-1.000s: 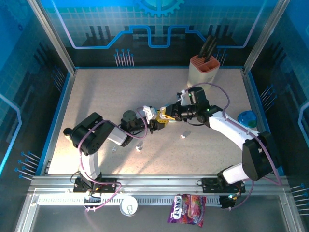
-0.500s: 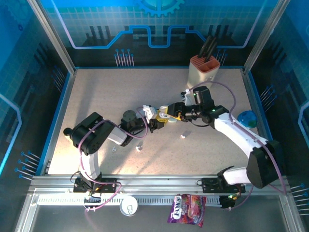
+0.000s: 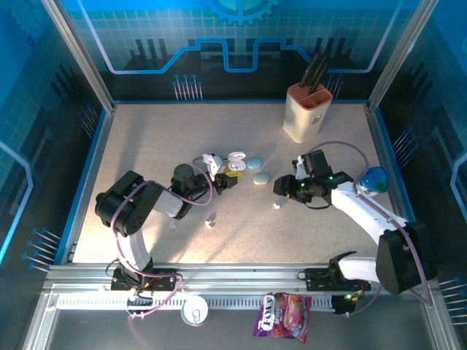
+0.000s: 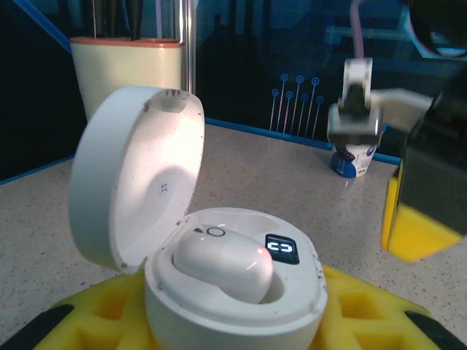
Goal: Insert the wireless bluetooth earbuds into the charging case
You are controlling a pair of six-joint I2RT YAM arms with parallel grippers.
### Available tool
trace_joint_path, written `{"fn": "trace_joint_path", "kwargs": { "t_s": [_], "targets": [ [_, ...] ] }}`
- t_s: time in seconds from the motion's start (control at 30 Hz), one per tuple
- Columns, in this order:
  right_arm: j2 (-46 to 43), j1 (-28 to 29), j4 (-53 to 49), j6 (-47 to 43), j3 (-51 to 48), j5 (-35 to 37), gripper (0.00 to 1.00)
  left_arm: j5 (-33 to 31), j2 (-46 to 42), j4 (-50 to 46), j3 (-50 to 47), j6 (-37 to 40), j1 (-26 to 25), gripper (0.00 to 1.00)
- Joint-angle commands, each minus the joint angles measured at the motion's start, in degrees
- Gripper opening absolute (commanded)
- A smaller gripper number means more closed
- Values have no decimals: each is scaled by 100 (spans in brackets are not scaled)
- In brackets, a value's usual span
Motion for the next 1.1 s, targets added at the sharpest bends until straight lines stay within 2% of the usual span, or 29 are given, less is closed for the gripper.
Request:
{"fn": "trace_joint_path", "kwargs": {
  "t_s": [0.0,0.3,0.47,0.93,1.07],
  "targets": [
    [244,-22,820,825,-456,-286,55,6,-119,172,-90,-7,38,30],
    [816,21,1452,1179,-621,-392,55,3,-156,179,-108,-59,45,30],
    [1060,22,1600,1187,-485,-442,46,-4,-174,173,-121,-68,48,30],
    [1503,4,1614,971,-47,-524,38,-156,-217,172,-178,-236,38,27],
    [1337,-5,1387,824,-70,-305,38,-48,-256,172,-193,-183,38,27]
  ]
}}
